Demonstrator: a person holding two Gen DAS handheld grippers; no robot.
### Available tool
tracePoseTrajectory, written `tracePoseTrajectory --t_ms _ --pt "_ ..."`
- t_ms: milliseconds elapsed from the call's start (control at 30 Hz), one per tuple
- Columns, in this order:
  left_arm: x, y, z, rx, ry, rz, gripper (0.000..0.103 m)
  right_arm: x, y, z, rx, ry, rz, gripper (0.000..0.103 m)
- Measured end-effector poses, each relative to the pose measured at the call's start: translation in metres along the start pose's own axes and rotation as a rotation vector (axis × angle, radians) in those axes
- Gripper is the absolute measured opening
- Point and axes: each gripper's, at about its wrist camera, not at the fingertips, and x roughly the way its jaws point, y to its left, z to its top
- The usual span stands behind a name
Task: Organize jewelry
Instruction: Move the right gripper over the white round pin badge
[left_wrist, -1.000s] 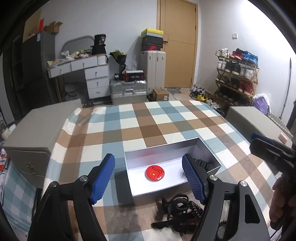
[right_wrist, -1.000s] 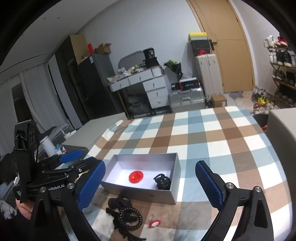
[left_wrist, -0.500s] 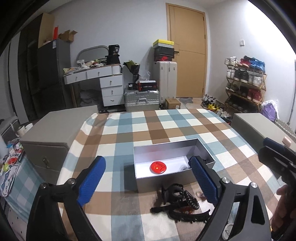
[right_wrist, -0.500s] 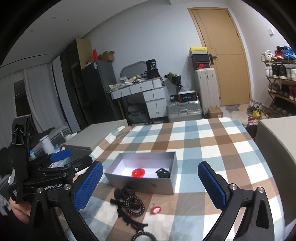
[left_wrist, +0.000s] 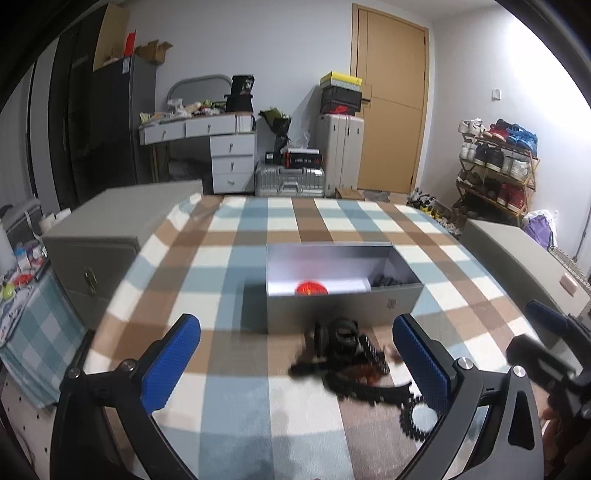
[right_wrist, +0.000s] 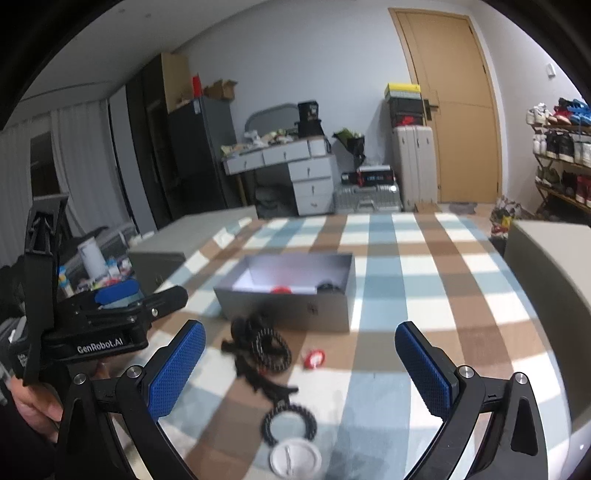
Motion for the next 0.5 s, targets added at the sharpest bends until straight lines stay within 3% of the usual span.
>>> tracePoseTrajectory --t_ms 233,500 --pt "0.003 -0.001 -0.027 -0.002 0.078 0.006 0.102 0.009 0.001 -0.04 0.005 0.118 0.011 0.103" --pt "0.009 0.007 -0.047 -0.016 0.159 0.009 0.102 0.013 0.005 -0.071 -0.023 0.18 -0.017 0.103"
